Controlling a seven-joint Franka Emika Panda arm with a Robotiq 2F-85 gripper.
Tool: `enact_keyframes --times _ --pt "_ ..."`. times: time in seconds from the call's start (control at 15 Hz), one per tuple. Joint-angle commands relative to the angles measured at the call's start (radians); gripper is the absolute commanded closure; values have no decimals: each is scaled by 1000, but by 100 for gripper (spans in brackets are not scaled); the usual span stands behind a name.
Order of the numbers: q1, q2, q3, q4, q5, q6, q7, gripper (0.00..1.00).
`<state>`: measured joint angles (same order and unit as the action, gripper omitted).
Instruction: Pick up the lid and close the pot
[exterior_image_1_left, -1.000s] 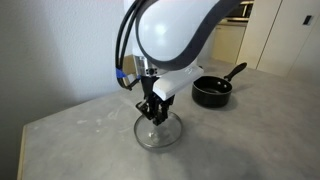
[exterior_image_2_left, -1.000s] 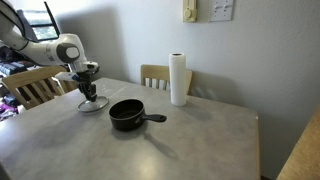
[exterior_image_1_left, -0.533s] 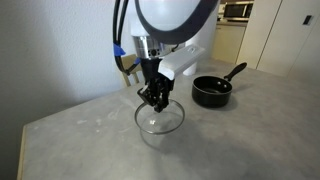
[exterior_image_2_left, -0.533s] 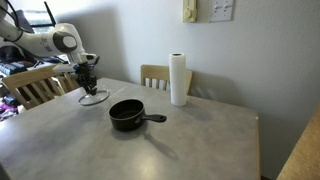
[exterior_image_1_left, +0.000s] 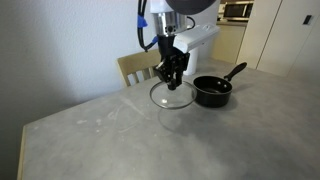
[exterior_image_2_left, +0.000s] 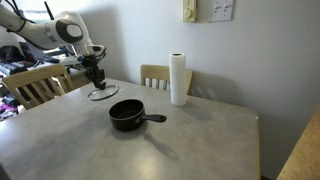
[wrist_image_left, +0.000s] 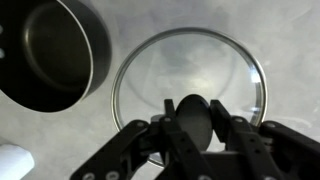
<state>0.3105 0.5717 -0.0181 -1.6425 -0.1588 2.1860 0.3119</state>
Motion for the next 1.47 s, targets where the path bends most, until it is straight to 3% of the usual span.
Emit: enact_keyframes --times 0.0,0.6,1.4 --pt "-65 -97 -4 -135 15 67 27 86" --pt "-160 -176 -53 -263 5 130 66 86" --pt "-182 -227 -110 -398 -17 246 148 86"
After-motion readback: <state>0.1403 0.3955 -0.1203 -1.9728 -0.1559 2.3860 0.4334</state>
